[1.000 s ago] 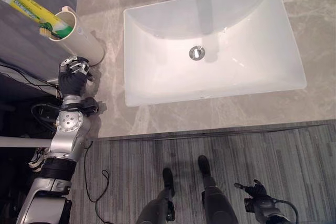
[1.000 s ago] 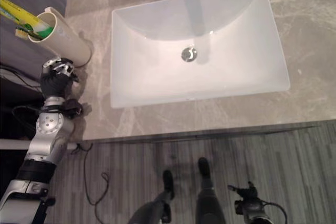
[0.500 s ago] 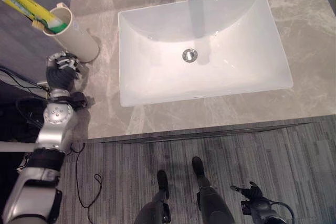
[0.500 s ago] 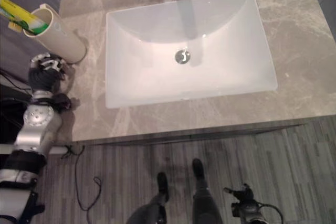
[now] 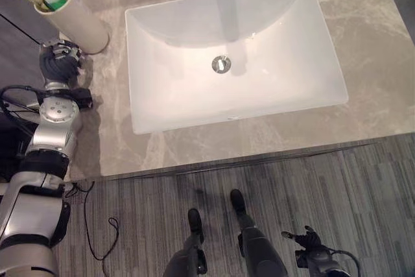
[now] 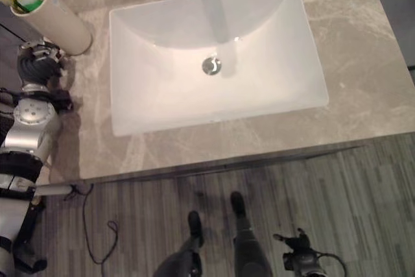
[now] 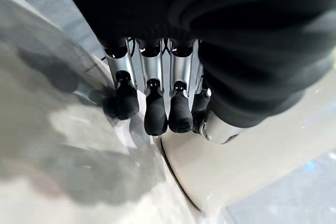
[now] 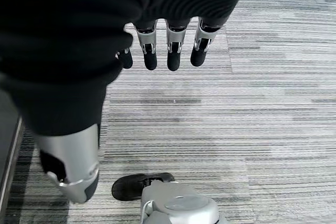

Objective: Put brush and paste in cup on sink, flatten towel.

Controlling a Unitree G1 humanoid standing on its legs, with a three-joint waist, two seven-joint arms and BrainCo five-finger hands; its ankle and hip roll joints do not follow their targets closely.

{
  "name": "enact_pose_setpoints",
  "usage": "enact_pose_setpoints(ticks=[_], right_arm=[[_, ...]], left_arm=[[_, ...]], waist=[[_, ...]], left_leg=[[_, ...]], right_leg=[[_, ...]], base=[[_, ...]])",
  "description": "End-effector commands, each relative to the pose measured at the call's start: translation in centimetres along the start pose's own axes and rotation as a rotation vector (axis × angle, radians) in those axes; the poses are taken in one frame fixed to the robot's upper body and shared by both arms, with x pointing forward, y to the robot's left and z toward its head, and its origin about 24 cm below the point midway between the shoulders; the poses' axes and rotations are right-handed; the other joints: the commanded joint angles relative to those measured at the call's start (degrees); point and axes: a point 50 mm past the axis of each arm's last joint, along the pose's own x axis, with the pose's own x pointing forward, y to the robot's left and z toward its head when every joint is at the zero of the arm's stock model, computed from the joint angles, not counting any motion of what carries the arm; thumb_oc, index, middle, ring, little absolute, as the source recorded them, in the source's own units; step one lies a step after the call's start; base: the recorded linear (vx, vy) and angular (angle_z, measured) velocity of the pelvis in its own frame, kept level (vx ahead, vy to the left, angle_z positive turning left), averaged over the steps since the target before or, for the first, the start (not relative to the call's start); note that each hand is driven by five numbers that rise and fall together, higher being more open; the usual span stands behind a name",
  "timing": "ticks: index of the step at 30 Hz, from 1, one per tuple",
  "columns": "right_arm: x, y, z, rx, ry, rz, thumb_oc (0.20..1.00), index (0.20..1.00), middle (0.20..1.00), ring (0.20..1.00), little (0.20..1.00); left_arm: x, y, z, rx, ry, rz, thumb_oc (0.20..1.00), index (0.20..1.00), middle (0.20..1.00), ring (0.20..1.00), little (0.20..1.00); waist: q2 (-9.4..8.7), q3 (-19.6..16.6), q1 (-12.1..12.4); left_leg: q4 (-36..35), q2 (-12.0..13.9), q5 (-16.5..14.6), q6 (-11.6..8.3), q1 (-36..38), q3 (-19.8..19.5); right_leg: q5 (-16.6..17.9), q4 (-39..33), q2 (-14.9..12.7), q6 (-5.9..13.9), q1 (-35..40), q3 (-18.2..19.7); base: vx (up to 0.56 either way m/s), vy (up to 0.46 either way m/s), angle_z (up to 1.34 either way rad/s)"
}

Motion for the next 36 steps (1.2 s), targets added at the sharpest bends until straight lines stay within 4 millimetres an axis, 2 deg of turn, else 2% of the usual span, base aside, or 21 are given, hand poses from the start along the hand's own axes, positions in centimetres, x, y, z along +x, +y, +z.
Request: enact_pose_setpoints(ticks=[1, 7, 13, 15, 16, 20, 23, 25, 27, 31, 34, 35, 36], right_arm=[[0.0, -0.5, 0.3, 0.017, -0.024, -0.030, 1.000, 1.000, 1.000, 1.000, 1.000], [0.0, -0.4, 0.5, 0.041, -0.033, -0.031, 1.000, 1.000, 1.000, 1.000, 1.000], [-0.2, -0.1, 0.4, 0.032, -0.053, -0.019, 1.000, 1.000, 1.000, 1.000, 1.000], [-0.2, -0.1, 0.4, 0.025, -0.059, -0.021, 1.000, 1.000, 1.000, 1.000, 1.000], [-0.2, -0.1, 0.5, 0.026, -0.066, -0.024, 1.000, 1.000, 1.000, 1.000, 1.000], [-0.2, -0.1, 0.3, -0.020, -0.077, -0.016, 1.000, 1.000, 1.000, 1.000, 1.000], [-0.3, 0.4, 0.6, -0.014, -0.097, 0.003, 1.000, 1.000, 1.000, 1.000, 1.000], [-0.4, 0.5, 0.5, -0.016, -0.096, 0.007, 1.000, 1.000, 1.000, 1.000, 1.000], [-0.5, 0.8, 0.0, -0.023, -0.086, 0.015, 1.000, 1.000, 1.000, 1.000, 1.000], [-0.2, -0.1, 0.4, -0.044, -0.083, -0.030, 1.000, 1.000, 1.000, 1.000, 1.000], [0.2, -1.9, 0.7, -0.045, -0.075, -0.079, 1.000, 1.000, 1.000, 1.000, 1.000], [0.2, -2.3, 0.6, -0.077, -0.071, -0.084, 1.000, 1.000, 1.000, 1.000, 1.000], [0.2, -2.7, 0.3, -0.107, -0.060, -0.080, 1.000, 1.000, 1.000, 1.000, 1.000]], left_arm=[[1.2, 0.7, 1.3, 0.067, -0.030, 0.026, 0.200, 0.200, 0.200, 0.200, 0.200], [2.2, 0.8, 2.0, 0.099, -0.021, 0.056, 0.200, 0.200, 0.200, 0.200, 0.200], [3.5, 2.3, 3.6, 0.148, -0.022, 0.135, 0.200, 0.200, 0.200, 0.200, 0.200], [4.1, 2.9, 4.1, 0.239, -0.005, 0.180, 0.200, 0.200, 0.200, 0.200, 0.200], [4.5, 2.8, 5.3, 0.328, -0.040, 0.205, 0.200, 0.200, 0.200, 0.200, 0.200], [5.4, 0.6, 8.5, 0.364, -0.115, 0.193, 0.200, 0.200, 0.200, 0.200, 0.200], [5.7, 0.8, 9.4, 0.358, -0.126, 0.216, 0.200, 0.200, 0.200, 0.200, 0.200], [5.6, 0.7, 9.4, 0.341, -0.126, 0.214, 0.200, 0.200, 0.200, 0.200, 0.200], [5.3, 0.5, 8.1, 0.331, -0.097, 0.223, 0.200, 0.200, 0.200, 0.200, 0.200], [3.4, -2.5, 5.3, 0.187, -0.095, 0.193, 0.200, 0.200, 0.200, 0.200, 0.200], [1.4, -4.6, 4.0, 0.094, -0.127, 0.119, 0.200, 0.200, 0.200, 0.200, 0.200], [0.3, -5.7, 3.3, 0.024, -0.127, 0.082, 0.269, 0.269, 0.269, 0.269, 0.269], [-1.4, -7.2, 2.1, -0.042, -0.116, 0.016, 0.533, 0.533, 0.533, 0.533, 0.533]], waist=[[0.64, 1.24, -1.74], [0.55, 1.07, -2.42], [0.00, 0.68, -3.40], [-0.22, 0.62, -3.55], [-0.24, 0.68, -3.76], [-1.00, 0.50, -4.56], [-1.89, 0.42, -4.80], [-2.01, 0.31, -4.76], [-2.21, 0.17, -4.54], [-2.18, 0.29, -3.51], [-1.97, 0.15, -3.56], [-1.87, 0.24, -3.22], [-2.00, 0.22, -3.21]], left_leg=[[0.35, 0.93, 1.11, -4.10, 5.86, 1.69], [0.35, 1.09, 1.30, -4.44, 4.97, 2.39], [0.35, 1.96, 1.82, -4.86, 4.55, 3.34], [0.35, 2.12, 1.87, -4.96, 4.30, 3.52], [0.35, 2.40, 1.93, -5.08, 4.22, 3.61], [0.35, 2.59, 2.06, -5.36, 2.47, 3.26], [0.35, 3.14, 1.67, -5.56, 2.07, 4.04], [0.35, 3.27, 1.75, -5.60, 1.99, 4.14], [0.35, 3.48, 1.70, -5.64, 2.48, 4.57], [0.35, 3.39, 1.03, -5.59, 4.47, 5.06], [0.35, 4.16, 0.02, -5.21, 6.97, 9.00], [0.35, 4.22, -0.93, -4.71, 9.25, 10.93], [0.35, 3.03, -1.83, -3.59, 12.16, 13.47]], right_leg=[[-5.15, 0.08, -0.72, 3.69, 2.62, -0.41], [-4.81, 0.08, -0.36, 3.86, 1.34, 0.25], [-4.30, 0.08, 0.37, 4.03, 0.11, 1.23], [-4.09, 0.08, 0.50, 4.14, -0.27, 1.33], [-4.14, 0.08, 0.57, 4.23, -0.29, 1.28], [-3.50, 0.08, 0.76, 4.34, -1.82, 0.85], [-2.95, 0.08, 1.20, 4.52, -2.49, 1.11], [-2.87, 0.08, 1.32, 4.52, -2.62, 1.26], [-2.88, 0.08, 1.43, 4.54, -2.44, 1.46], [-3.59, 0.08, 0.80, 4.34, -0.66, 0.51], [-4.46, 0.08, -0.70, 4.54, 1.83, -1.86], [-4.77, 0.08, -1.32, 4.62, 3.71, -3.21], [-5.08, 0.08, -2.13, 4.42, 6.46, -5.12]], base=[[0.03, -0.011, -0.07], [0.03, -0.012, -0.06], [0.03, -0.014, -0.11], [0.02, -0.018, -0.09], [0.01, -0.019, -0.11], [0.00, -0.013, -0.02], [-0.01, -0.006, 0.03], [0.01, -0.020, -0.10], [0.02, -0.018, -0.08], [0.01, 0.010, -0.03], [0.01, 0.038, 0.21], [-0.01, 0.056, 0.73], [-0.01, 0.053, 0.75]])
